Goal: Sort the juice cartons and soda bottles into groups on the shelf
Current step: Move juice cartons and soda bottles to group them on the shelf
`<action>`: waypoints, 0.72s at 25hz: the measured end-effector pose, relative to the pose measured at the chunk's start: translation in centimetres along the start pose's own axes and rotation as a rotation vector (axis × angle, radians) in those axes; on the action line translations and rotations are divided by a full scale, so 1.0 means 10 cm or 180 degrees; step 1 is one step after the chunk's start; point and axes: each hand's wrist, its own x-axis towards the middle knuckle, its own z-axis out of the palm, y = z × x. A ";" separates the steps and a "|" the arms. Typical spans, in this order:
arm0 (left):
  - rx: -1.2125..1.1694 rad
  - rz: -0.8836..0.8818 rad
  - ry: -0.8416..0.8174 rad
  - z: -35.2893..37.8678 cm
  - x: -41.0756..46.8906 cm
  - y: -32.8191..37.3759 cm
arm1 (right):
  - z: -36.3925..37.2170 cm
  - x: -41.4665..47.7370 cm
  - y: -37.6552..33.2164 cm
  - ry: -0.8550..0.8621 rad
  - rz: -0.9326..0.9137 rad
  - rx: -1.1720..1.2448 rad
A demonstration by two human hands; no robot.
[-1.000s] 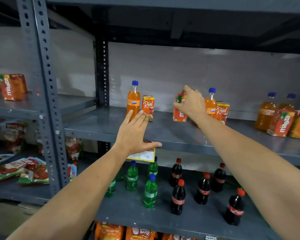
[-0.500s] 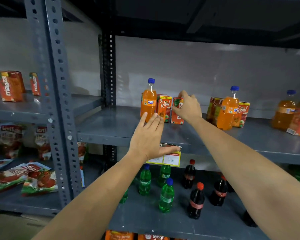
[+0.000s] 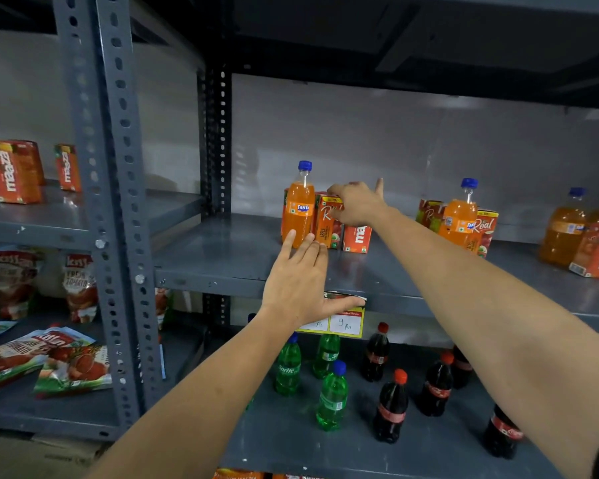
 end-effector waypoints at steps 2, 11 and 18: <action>0.0009 -0.0006 0.0010 0.00 0.00 0.01 | -0.02 0.00 0.00 -0.0072 -0.0076 -0.0025; 0.0171 -0.0028 -0.0199 -0.10 0.00 0.04 | -0.43 -0.41 0.35 -0.0063 -0.0464 0.0694; 0.0146 0.0136 -0.0345 -0.18 0.12 1.02 | -0.68 -1.00 1.31 -0.0238 -0.0597 0.0965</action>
